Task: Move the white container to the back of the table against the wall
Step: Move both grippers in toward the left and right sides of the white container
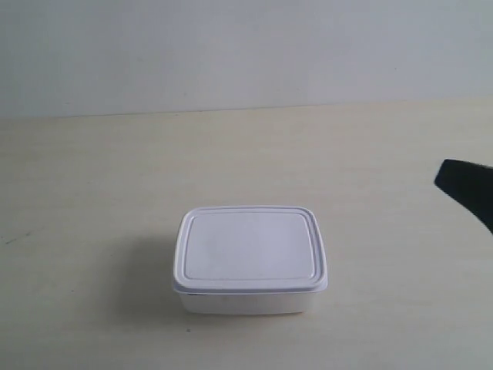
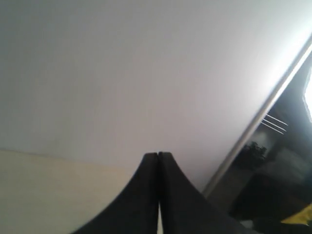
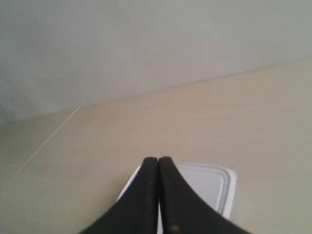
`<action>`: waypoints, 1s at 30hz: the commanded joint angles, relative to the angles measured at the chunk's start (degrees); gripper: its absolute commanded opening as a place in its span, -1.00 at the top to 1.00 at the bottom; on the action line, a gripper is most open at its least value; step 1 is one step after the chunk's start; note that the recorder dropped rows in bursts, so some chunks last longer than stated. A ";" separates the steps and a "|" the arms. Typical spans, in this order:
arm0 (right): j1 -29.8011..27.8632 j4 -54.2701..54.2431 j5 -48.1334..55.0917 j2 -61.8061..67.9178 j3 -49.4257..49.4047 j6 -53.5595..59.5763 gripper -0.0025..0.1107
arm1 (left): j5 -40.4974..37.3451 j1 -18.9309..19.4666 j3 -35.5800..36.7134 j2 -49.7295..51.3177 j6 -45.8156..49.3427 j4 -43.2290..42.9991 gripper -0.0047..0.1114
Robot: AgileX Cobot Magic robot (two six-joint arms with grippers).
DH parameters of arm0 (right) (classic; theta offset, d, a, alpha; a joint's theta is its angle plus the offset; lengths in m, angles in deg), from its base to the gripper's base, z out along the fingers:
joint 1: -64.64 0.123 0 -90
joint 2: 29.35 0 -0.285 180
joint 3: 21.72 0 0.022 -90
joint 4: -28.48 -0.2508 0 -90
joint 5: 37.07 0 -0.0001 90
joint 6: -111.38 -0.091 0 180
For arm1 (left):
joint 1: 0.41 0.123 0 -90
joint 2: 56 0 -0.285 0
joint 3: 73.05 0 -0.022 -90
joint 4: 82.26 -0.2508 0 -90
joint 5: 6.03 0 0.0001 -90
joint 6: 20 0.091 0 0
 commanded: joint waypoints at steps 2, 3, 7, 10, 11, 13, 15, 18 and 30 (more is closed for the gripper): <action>0.19 5.05 -9.35 9.09 7.10 -6.51 0.96 | 7.19 -1.15 -6.07 11.39 -9.85 -8.74 0.92; 0.19 5.77 -10.49 10.37 9.97 -8.14 0.96 | 7.37 -2.22 -8.10 14.35 -10.55 -9.88 0.92; 0.19 12.56 -10.42 10.91 17.49 -15.53 0.96 | 2.95 -7.18 -16.42 19.91 -15.95 -17.30 0.92; 0.19 23.01 -10.42 10.91 20.28 -24.96 0.96 | -6.14 -11.34 -23.05 21.98 -26.12 -37.39 0.92; 0.19 23.01 -10.25 10.91 20.18 -24.96 0.96 | -7.08 -11.97 -23.83 22.23 -28.38 -40.93 0.92; 0.29 23.01 -10.25 11.75 20.08 -24.96 0.96 | -10.28 -14.19 -24.58 23.12 -32.04 -45.96 0.92; 1.57 23.01 -9.52 14.05 20.08 -24.21 0.96 | -12.26 -16.30 -24.58 24.94 -32.38 -48.57 0.92; 7.42 23.01 -8.49 20.94 20.30 -19.69 0.96 | -13.12 -19.54 -24.58 29.11 -32.38 -50.62 0.92; 15.98 23.01 -5.35 32.38 20.17 -18.48 0.96 | -10.97 -23.65 -24.68 41.54 -37.10 -52.05 0.92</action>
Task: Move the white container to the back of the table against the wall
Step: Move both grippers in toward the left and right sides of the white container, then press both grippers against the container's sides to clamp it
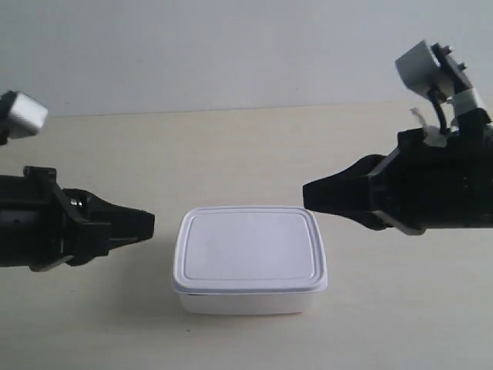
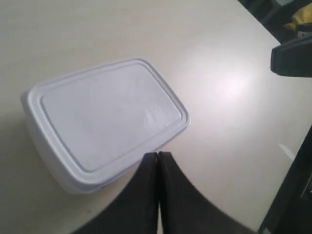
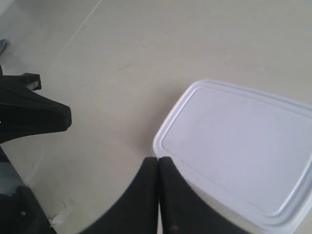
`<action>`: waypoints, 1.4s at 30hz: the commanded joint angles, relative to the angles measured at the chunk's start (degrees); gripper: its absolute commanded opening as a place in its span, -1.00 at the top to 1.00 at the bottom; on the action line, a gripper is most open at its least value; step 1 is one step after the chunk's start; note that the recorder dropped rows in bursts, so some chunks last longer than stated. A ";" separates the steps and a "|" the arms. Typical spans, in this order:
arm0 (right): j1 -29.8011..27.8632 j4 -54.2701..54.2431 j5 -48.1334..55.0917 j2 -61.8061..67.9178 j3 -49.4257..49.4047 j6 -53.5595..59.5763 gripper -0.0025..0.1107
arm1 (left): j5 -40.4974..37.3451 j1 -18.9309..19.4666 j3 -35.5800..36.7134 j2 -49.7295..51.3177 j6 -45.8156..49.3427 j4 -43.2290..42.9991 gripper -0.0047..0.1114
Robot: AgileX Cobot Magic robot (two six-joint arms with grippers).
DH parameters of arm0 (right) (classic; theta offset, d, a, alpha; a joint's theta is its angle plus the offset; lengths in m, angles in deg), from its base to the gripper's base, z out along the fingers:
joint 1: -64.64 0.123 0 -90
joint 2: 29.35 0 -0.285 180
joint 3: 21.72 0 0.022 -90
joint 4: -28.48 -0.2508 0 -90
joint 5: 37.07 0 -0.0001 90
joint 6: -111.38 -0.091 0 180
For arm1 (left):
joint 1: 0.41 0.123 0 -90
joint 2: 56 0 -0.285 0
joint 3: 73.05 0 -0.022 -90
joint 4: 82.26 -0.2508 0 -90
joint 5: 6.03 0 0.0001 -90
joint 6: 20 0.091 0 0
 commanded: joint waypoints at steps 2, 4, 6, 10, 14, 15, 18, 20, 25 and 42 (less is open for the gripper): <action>1.91 0.08 -0.79 4.33 0.41 0.66 0.96 | 3.55 -1.80 -0.38 5.06 -3.81 -0.31 0.92; 1.91 0.08 -1.83 5.77 0.30 0.66 0.96 | 4.37 -1.80 -0.38 6.25 -3.81 -0.31 0.92; 1.91 0.08 -1.83 6.78 -0.17 0.66 0.96 | 4.23 -1.80 -0.38 7.02 -3.81 -0.31 0.92; 1.91 0.08 -1.83 7.63 -1.56 0.66 0.96 | 4.15 -1.80 -0.38 9.06 -4.19 -0.31 0.92; 1.91 0.08 -2.81 7.88 -3.01 0.66 0.96 | 4.36 -2.21 -0.38 11.98 -5.23 -0.31 0.92; 1.91 0.08 -3.11 7.88 -3.17 0.66 0.96 | 4.23 -2.74 -0.38 13.03 -5.23 -0.31 0.92; 1.91 0.08 -3.11 7.88 -3.57 0.66 0.96 | 3.82 -5.27 -0.38 15.69 -5.23 -0.31 0.92; 1.91 0.08 -2.85 7.88 -3.57 0.66 0.96 | 3.04 -7.03 -0.38 17.17 -5.23 -0.31 0.92; 1.91 0.08 -2.58 10.76 -3.57 0.66 0.96 | -1.54 -11.35 -0.38 20.44 -5.12 -0.31 0.92; 1.91 0.08 0.40 21.51 -3.57 0.66 0.96 | -12.06 -12.01 -0.38 21.57 -5.12 -0.31 0.92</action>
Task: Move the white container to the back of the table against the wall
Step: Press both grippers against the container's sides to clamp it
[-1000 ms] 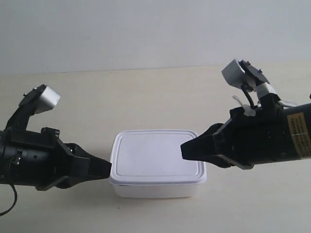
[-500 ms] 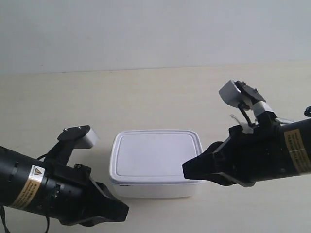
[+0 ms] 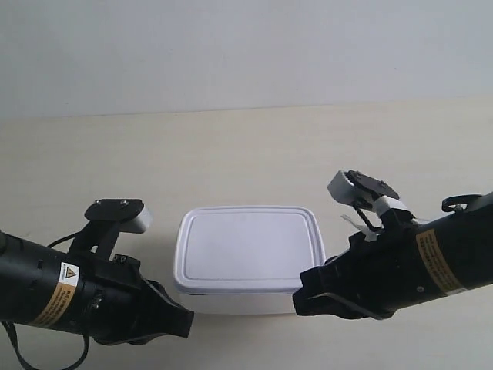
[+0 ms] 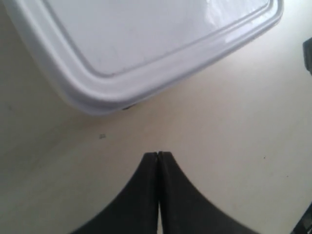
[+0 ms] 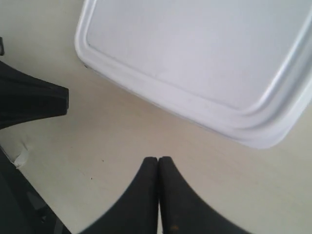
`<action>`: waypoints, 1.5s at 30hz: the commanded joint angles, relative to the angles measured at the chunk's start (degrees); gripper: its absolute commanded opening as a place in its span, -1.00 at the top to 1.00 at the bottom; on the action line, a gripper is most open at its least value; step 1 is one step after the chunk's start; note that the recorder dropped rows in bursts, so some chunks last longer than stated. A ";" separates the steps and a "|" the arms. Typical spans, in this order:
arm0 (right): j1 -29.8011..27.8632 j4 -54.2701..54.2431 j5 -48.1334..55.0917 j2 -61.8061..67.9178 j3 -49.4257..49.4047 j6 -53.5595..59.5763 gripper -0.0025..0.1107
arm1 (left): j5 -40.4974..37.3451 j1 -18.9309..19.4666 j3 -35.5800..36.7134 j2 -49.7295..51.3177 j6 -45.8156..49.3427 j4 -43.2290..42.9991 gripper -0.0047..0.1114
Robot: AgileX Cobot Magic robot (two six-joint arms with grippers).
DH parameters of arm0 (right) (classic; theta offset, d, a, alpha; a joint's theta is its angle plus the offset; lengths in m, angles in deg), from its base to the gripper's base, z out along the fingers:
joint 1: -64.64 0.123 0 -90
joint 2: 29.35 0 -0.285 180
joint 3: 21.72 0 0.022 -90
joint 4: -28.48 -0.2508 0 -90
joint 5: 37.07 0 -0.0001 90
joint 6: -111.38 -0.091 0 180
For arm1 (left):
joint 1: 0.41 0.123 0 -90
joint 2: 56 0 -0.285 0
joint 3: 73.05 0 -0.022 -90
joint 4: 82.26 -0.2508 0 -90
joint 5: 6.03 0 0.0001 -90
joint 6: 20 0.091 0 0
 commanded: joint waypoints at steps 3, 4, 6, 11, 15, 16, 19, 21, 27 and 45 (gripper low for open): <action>0.10 -0.13 0.62 1.54 -0.09 0.66 0.96 | -2.09 -0.27 -0.30 0.08 -1.11 0.14 0.92; 0.10 -0.13 0.62 1.66 -0.09 0.66 0.96 | -2.35 -0.27 -0.30 0.35 -1.59 0.14 0.92; 0.10 -0.13 1.32 1.66 -0.09 0.66 0.96 | -2.54 -0.27 -0.30 0.86 -1.59 0.14 0.92; 0.10 -0.13 3.46 1.76 -0.09 0.66 0.96 | -2.79 -0.27 -0.56 3.52 -1.59 0.14 0.92; 0.10 -0.13 3.60 2.89 -0.09 0.66 0.96 | -2.32 -0.27 -2.50 5.59 -1.59 0.14 0.92; 0.10 -0.13 3.76 3.30 -0.09 0.66 0.96 | -2.06 -0.27 -3.10 6.09 -1.59 0.14 0.92; 0.10 -0.13 4.48 4.21 0.02 0.66 0.96 | -1.96 -0.27 -4.43 6.80 -1.59 0.14 0.92; 0.10 -0.13 5.44 4.56 0.02 0.66 0.96 | -2.10 -0.27 -5.00 7.62 -1.50 0.14 0.92; 0.10 -0.13 8.99 4.85 0.43 0.66 0.96 | -2.10 -0.27 -6.89 10.40 -1.50 0.14 0.92; 0.10 -0.13 12.83 8.37 2.39 0.66 0.96 | -3.54 -0.27 -12.30 15.09 -1.25 0.14 0.92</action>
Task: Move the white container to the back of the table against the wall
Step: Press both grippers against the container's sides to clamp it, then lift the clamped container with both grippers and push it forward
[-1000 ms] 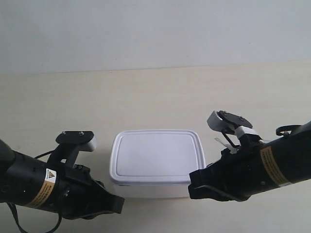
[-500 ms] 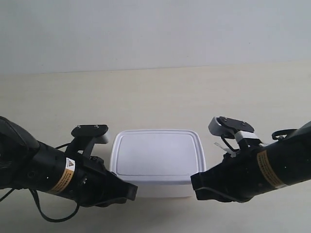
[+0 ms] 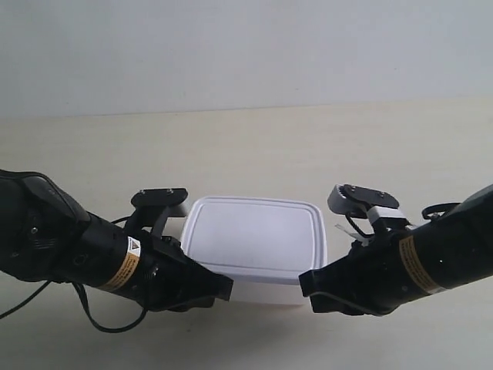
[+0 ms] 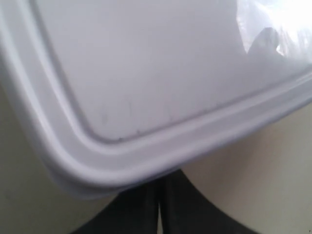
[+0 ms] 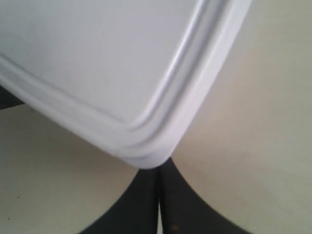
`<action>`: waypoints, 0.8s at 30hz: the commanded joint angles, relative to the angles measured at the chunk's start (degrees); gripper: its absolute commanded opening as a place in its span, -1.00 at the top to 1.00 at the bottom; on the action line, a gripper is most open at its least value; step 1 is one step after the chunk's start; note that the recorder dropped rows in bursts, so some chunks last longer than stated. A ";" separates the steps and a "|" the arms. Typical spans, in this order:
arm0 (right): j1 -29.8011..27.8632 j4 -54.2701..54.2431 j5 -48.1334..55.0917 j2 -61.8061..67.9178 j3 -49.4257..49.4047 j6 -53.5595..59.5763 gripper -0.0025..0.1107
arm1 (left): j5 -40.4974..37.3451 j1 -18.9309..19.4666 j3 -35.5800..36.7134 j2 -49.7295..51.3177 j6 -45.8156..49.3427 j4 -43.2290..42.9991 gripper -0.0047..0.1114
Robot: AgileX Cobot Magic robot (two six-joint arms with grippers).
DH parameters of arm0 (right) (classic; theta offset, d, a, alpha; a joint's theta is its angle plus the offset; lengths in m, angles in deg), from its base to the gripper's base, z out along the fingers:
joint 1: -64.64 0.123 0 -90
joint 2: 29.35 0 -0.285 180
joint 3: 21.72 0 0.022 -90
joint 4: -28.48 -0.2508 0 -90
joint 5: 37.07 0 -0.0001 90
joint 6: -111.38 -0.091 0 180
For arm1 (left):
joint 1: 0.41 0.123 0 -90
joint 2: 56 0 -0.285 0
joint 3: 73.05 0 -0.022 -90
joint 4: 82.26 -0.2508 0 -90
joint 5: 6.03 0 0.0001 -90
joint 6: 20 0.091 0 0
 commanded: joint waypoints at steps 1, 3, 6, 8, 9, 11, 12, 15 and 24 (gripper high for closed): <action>0.10 -0.07 2.92 0.53 0.59 0.66 0.96 | -1.85 -0.27 -0.93 0.20 -0.02 0.03 0.92; 0.10 -0.07 3.93 0.53 0.59 0.66 0.96 | -2.92 -0.27 -1.16 0.20 0.58 0.03 0.92; 0.10 -0.07 4.05 0.63 0.77 0.66 0.96 | -4.45 -0.27 -1.46 0.20 1.24 0.03 0.92; 0.10 -0.07 4.05 0.62 1.01 0.66 0.96 | -5.42 -0.27 -1.46 0.20 1.24 0.11 0.92; 0.10 -0.07 4.05 0.62 1.10 0.66 0.96 | -5.70 -0.27 -1.46 0.20 1.24 0.11 0.92; 0.10 -0.07 4.05 0.62 1.22 0.66 0.96 | -5.95 -0.27 -1.46 0.20 1.24 0.11 0.92; 0.10 -0.07 4.05 0.62 1.47 0.66 0.96 | -6.09 -0.27 -1.46 0.20 1.24 0.11 0.92; 0.10 -0.07 4.05 1.01 1.72 0.66 0.96 | -7.23 -0.27 -1.55 0.20 1.24 0.11 0.92; 0.10 -0.07 4.68 5.71 4.54 0.66 0.96 | -7.80 -0.27 -3.24 0.24 1.77 0.11 0.92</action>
